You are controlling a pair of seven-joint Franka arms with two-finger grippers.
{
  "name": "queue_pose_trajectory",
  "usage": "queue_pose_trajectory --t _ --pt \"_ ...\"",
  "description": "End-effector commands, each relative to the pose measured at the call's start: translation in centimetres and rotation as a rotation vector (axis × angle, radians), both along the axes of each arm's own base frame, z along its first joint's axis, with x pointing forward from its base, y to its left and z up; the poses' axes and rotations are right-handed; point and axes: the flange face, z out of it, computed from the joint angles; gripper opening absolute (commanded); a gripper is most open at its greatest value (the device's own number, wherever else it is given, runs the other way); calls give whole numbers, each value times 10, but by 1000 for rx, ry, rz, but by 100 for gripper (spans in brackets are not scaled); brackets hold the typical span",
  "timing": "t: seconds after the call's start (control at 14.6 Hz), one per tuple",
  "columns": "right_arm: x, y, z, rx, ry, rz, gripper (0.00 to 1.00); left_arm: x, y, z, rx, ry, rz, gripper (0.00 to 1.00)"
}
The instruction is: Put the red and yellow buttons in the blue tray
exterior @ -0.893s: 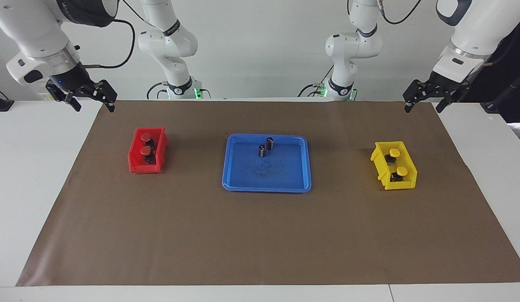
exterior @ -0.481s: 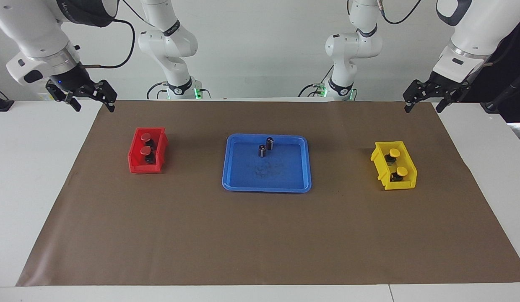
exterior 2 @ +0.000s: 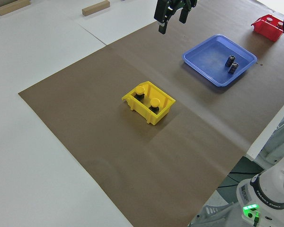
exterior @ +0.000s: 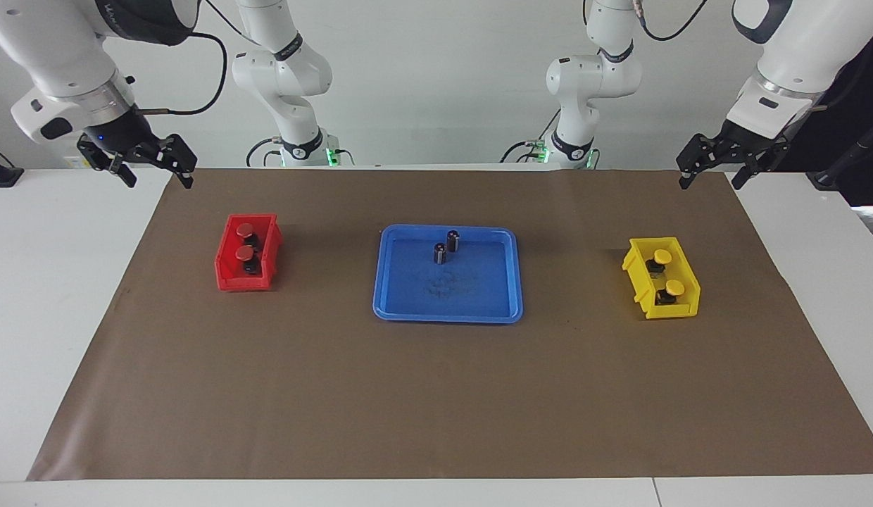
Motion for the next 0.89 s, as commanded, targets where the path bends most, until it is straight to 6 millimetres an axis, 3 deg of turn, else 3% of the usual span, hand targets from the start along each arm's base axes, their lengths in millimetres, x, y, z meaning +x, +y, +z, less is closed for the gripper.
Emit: queue_pose_trajectory --t 0.0,0.21,0.27,0.41,0.55,0.69,0.82 --pt "0 10 -4 -5 -27 25 100 -9 3 1 -14 5 1 100" --pt "5 21 -10 -7 -46 47 100 -9 3 1 -14 6 1 100" --pt "8 20 -12 -7 -56 46 91 -9 3 1 -14 6 2 100" --pt "15 20 -24 -8 -65 49 88 -9 3 1 -14 6 1 100" --pt "19 25 -61 48 -67 38 87 -9 3 1 -14 6 1 100" --pt "21 26 -118 66 -47 32 85 -9 3 1 -14 6 3 100" --pt "11 28 -160 66 -41 30 82 -9 3 1 -14 6 3 100"
